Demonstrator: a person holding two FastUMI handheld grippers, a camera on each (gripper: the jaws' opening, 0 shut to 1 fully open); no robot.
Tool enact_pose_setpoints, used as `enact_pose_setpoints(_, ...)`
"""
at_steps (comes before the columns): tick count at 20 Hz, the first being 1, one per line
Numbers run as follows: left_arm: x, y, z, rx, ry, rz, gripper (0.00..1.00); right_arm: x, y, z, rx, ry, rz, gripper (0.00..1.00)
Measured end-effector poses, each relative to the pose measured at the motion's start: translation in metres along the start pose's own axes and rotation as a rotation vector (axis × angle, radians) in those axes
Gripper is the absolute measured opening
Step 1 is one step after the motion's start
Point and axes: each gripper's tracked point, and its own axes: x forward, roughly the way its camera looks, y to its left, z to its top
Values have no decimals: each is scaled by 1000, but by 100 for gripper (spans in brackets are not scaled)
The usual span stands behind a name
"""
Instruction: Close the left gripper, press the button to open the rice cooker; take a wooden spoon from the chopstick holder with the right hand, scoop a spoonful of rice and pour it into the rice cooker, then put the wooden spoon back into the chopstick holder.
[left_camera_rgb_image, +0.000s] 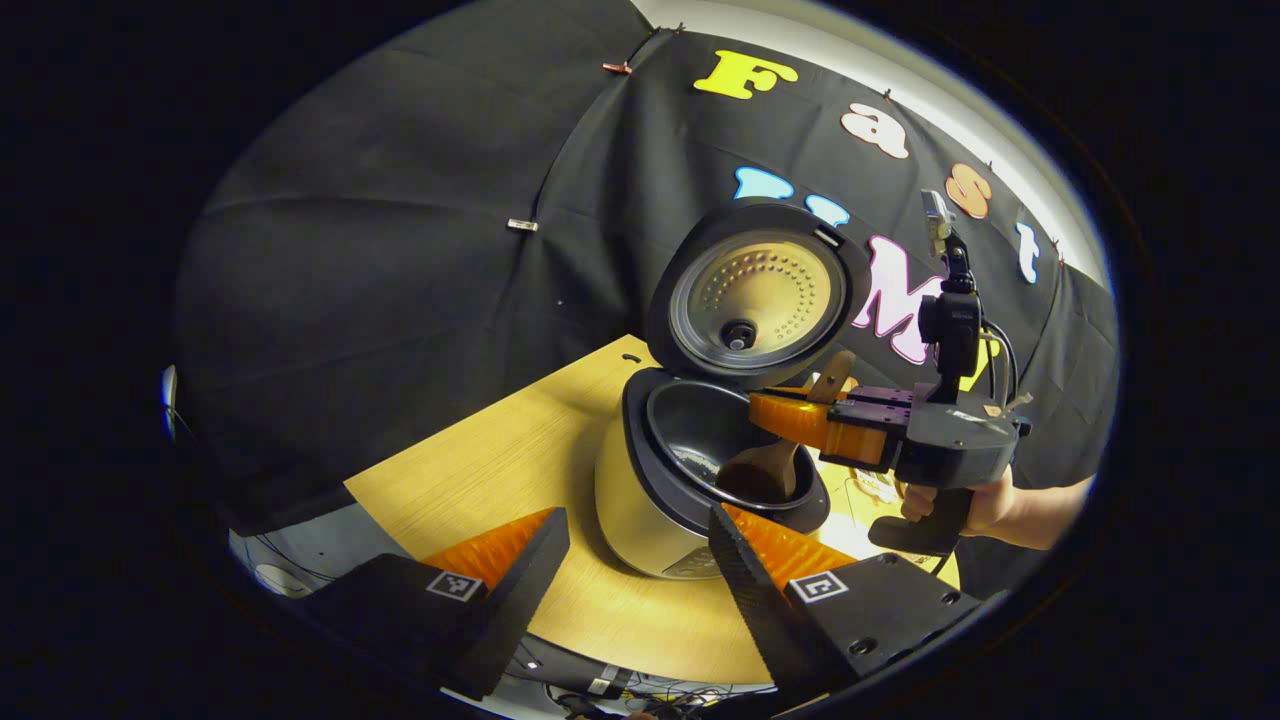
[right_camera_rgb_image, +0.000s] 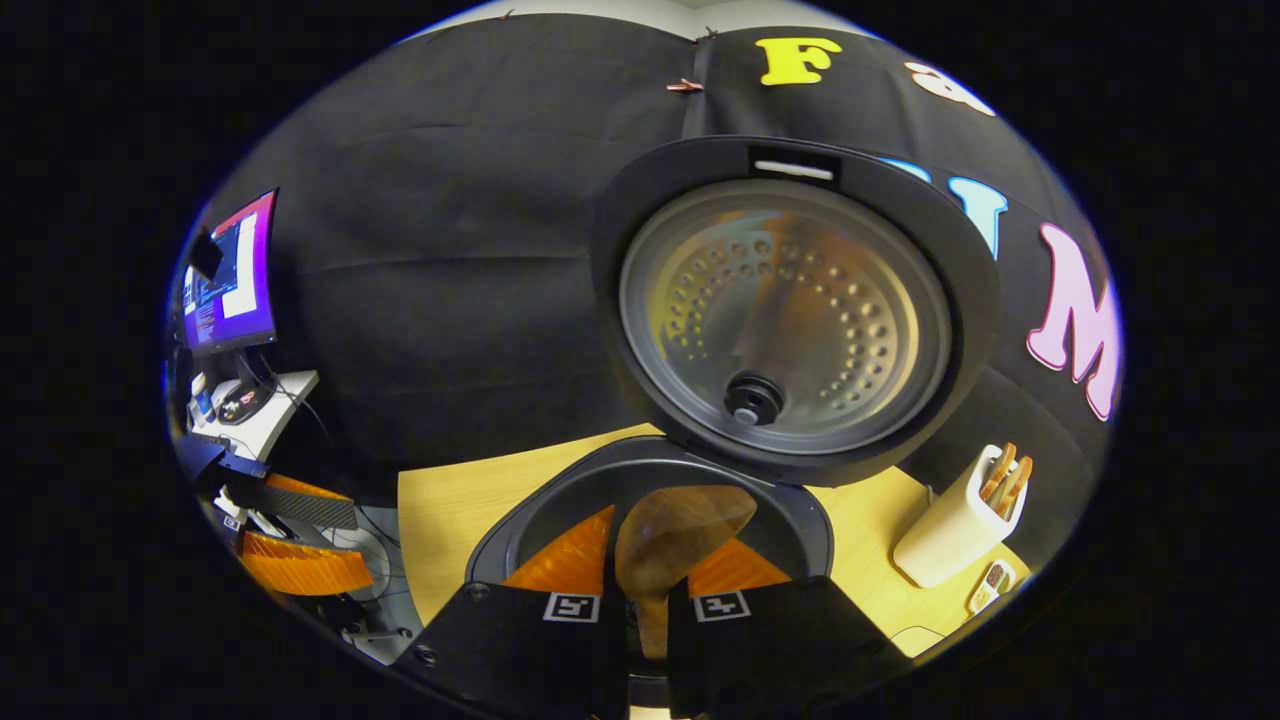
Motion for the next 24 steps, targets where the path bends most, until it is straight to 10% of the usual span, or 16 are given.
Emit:
enact_pose_setpoints(4,2,-2,2,22,-9,4,96,-4,-11,5,9,-18,-54,19)
enact_pose_setpoints(12,9,-32,4,52,-6,-54,96,-50,-86,43,428,-153,-207,19)
enact_pose_setpoints(24,24,-145,2,172,-3,-201,95,-248,-268,-5,783,-330,-611,19)
